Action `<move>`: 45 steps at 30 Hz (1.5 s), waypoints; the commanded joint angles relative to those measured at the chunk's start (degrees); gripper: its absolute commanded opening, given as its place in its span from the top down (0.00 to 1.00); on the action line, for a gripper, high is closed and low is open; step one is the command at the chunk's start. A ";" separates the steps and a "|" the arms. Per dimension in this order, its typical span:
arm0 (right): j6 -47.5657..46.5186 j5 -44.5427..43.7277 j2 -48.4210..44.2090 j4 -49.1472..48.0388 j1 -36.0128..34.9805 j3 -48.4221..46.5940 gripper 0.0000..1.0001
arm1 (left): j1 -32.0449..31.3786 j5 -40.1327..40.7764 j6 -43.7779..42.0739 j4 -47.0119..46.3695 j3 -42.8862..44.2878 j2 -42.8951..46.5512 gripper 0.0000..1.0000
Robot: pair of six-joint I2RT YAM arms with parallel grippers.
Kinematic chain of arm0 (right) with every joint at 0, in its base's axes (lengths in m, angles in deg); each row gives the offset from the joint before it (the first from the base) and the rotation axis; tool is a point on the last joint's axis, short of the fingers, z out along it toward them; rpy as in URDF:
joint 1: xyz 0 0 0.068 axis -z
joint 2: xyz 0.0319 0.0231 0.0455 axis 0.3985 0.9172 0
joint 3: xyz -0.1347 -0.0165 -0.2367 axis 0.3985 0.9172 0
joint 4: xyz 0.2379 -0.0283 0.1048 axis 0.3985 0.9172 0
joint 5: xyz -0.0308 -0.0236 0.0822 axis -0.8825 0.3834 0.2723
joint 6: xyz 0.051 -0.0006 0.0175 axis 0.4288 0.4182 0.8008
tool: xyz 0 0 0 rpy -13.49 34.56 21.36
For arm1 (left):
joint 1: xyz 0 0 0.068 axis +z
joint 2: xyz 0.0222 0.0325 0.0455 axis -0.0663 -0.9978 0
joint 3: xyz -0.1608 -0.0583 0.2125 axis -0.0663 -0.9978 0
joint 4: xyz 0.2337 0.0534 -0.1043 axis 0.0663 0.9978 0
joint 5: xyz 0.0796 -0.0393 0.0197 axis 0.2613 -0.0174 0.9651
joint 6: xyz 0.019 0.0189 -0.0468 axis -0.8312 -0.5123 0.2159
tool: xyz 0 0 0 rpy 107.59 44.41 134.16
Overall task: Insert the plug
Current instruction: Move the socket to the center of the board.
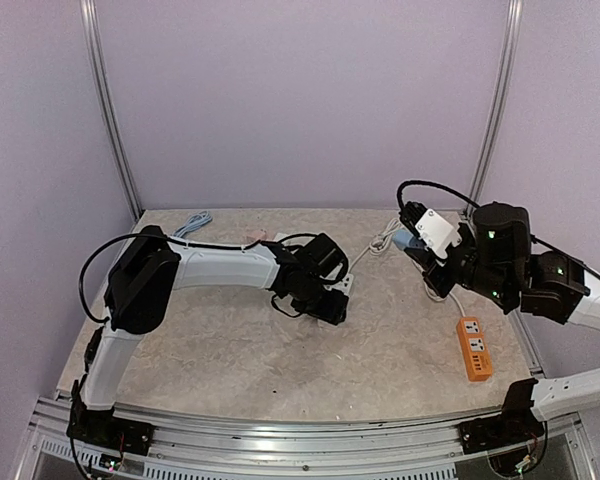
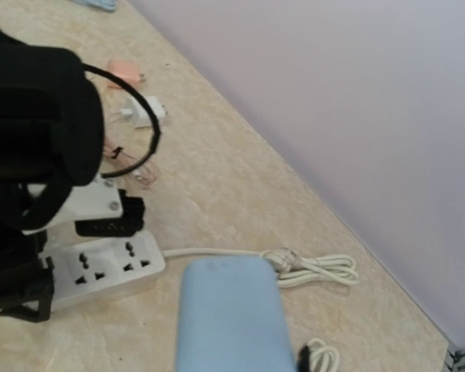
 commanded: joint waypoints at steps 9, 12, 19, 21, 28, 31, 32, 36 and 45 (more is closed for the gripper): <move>-13.57 4.93 4.93 11.00 0.61 -7.08 1.00 | -0.59 -3.00 -4.32 -1.53 -14.02 7.08 0.65; -17.72 9.26 6.06 15.21 0.67 -8.37 1.00 | -1.52 -1.89 -4.67 -0.88 -18.11 9.07 0.66; -27.46 20.76 10.27 24.32 0.54 -12.32 1.00 | -6.35 0.60 -10.02 -3.65 -26.59 13.38 0.67; -29.23 21.55 12.21 26.01 0.53 -13.51 1.00 | -7.83 0.93 -12.06 -4.84 -28.64 14.11 0.67; -31.18 20.02 17.59 30.26 0.45 -16.70 1.00 | -9.88 2.75 -14.47 -11.68 -36.39 16.66 0.61; -31.64 20.48 18.96 31.36 0.50 -17.88 1.00 | -9.90 4.84 -13.72 -14.04 -38.51 17.59 0.49; -32.21 20.22 19.40 31.49 0.50 -18.15 1.00 | -9.86 5.53 -13.43 -14.70 -39.26 17.86 0.42; -33.86 18.82 22.66 32.18 0.44 -20.06 1.00 | -9.98 8.19 -12.54 -17.70 -41.77 19.54 0.13; -37.78 19.01 31.63 31.09 0.46 -25.37 1.00 | -10.58 18.50 -7.30 -28.48 -53.46 30.31 0.01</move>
